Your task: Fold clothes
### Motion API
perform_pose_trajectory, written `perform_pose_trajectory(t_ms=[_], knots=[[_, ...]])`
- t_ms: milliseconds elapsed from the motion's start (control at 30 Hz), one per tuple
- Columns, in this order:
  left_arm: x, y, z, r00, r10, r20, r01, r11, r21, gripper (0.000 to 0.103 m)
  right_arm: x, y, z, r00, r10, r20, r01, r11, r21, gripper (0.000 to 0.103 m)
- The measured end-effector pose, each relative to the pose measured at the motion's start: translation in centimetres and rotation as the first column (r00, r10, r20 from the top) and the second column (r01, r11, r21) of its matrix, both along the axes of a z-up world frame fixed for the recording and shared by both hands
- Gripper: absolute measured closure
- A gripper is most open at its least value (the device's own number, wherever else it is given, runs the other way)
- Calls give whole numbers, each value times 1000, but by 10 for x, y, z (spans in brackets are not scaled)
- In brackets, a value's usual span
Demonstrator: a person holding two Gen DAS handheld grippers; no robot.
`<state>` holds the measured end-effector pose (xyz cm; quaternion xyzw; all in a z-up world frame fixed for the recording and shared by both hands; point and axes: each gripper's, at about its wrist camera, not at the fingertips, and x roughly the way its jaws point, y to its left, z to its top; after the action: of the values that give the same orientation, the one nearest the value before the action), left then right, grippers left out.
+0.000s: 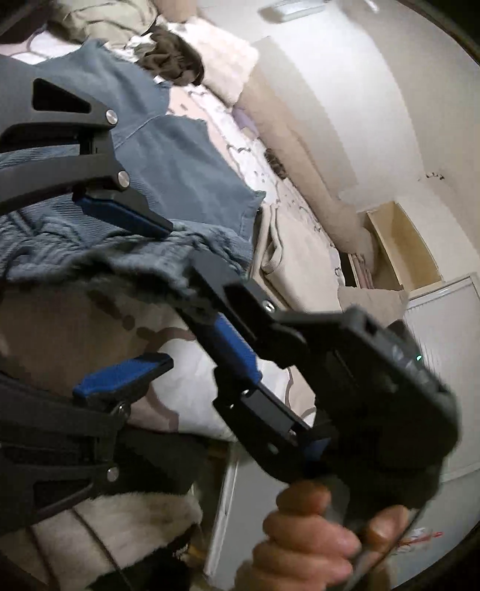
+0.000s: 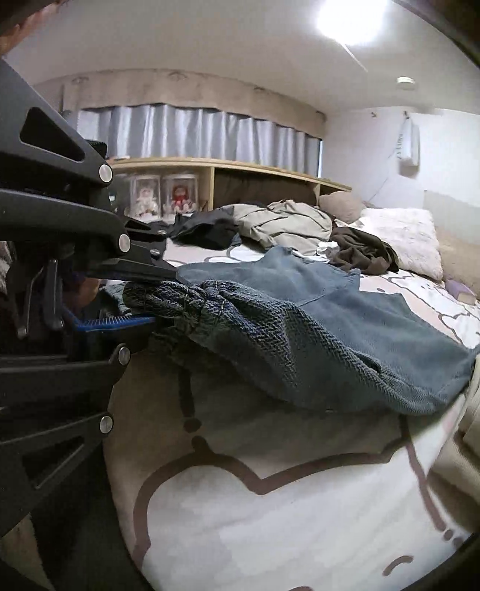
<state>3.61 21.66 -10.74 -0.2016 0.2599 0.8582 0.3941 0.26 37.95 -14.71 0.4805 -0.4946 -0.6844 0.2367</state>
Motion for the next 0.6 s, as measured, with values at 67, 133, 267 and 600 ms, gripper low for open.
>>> perform_pose_trajectory(t_ms=[67, 133, 267, 600], knots=[[-2, 5, -2, 1000, 10, -26, -10, 1000, -13, 45, 1, 1, 0, 1000, 1, 6, -1, 1000, 11, 85], [-7, 7, -5, 999, 26, -29, -27, 999, -28, 70, 1, 2, -1, 1000, 3, 9, -4, 999, 39, 85], [-13, 2, -11, 999, 16, 37, -15, 1000, -11, 81, 4, -4, 10, 999, 33, -12, -30, 985, 168, 84], [-42, -39, 7, 964, 57, 259, -120, 964, 235, 83, -16, 32, 65, 991, -18, -135, 68, 923, 378, 32]])
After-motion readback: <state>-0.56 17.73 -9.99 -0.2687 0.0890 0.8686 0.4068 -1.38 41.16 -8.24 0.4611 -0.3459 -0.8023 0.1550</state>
